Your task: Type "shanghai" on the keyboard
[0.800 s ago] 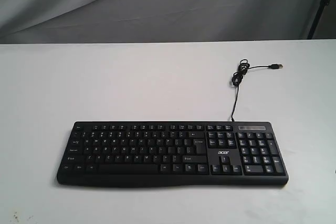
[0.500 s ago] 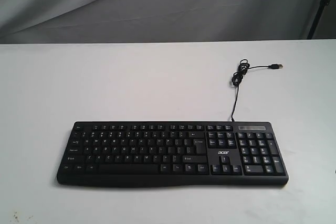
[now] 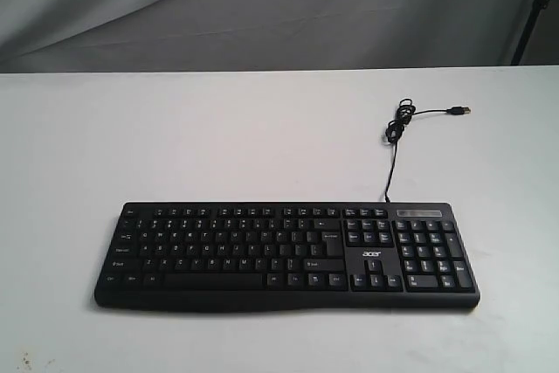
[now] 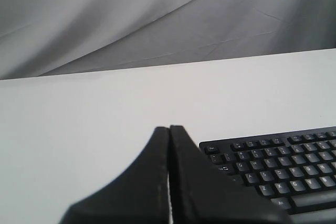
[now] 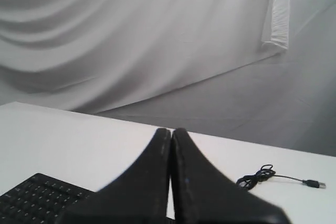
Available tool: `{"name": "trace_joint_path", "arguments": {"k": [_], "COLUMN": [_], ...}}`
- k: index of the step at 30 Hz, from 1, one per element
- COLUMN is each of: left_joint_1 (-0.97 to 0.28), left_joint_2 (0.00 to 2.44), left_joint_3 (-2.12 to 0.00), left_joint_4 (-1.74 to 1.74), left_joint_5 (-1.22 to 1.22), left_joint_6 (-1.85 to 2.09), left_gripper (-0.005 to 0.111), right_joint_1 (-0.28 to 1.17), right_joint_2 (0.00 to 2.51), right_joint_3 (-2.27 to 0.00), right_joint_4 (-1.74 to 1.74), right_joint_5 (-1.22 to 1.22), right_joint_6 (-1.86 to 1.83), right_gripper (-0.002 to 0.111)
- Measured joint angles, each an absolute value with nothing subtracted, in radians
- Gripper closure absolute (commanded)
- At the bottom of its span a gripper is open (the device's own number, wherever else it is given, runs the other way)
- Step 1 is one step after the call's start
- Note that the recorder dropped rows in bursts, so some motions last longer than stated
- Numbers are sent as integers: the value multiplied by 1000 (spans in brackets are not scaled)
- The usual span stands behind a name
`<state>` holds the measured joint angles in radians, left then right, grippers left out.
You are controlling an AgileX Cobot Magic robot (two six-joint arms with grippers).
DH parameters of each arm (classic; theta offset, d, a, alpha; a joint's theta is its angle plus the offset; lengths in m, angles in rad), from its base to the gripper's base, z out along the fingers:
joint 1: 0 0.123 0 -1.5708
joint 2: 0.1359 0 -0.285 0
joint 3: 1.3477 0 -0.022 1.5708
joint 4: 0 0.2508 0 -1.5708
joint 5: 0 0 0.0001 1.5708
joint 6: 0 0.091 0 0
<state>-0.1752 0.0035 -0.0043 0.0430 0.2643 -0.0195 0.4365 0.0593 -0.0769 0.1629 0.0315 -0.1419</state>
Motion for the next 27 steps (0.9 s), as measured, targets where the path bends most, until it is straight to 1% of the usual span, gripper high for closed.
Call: {"name": "trace_joint_path", "arguments": {"k": [2, 5, 8, 10, 13, 16, 21, 27], "left_joint_1": [-175, -175, -175, -175, -175, -175, -175, -175], "left_joint_2": [3, 3, 3, 3, 3, 3, 3, 3], "left_joint_3": [-4, -4, -4, -4, -4, -4, -4, -4], "left_joint_4": [43, 43, 43, 43, 43, 43, 43, 43], "left_joint_5": [264, 264, 264, 264, 264, 264, 264, 264], "left_joint_6": [-20, -20, -20, -20, -20, -20, -20, -20], "left_gripper": [107, 107, 107, 107, 107, 107, 107, 107], "right_joint_1": [437, 478, 575, 671, 819, 911, 954, 954], "right_joint_2": [134, 304, 541, 709, 946, 1178, 1507, 1761], "right_joint_3": [-124, -201, -352, -479, -653, -814, -1080, -1314], "right_joint_4": [183, 213, 201, 176, 133, 92, 71, 65], "right_joint_5": [49, 77, 157, 210, 237, 260, 372, 528], "right_joint_6": [-122, -60, -29, -24, -24, -25, -50, -111], "right_gripper": [108, 108, 108, 108, 108, 108, 108, 108]}}
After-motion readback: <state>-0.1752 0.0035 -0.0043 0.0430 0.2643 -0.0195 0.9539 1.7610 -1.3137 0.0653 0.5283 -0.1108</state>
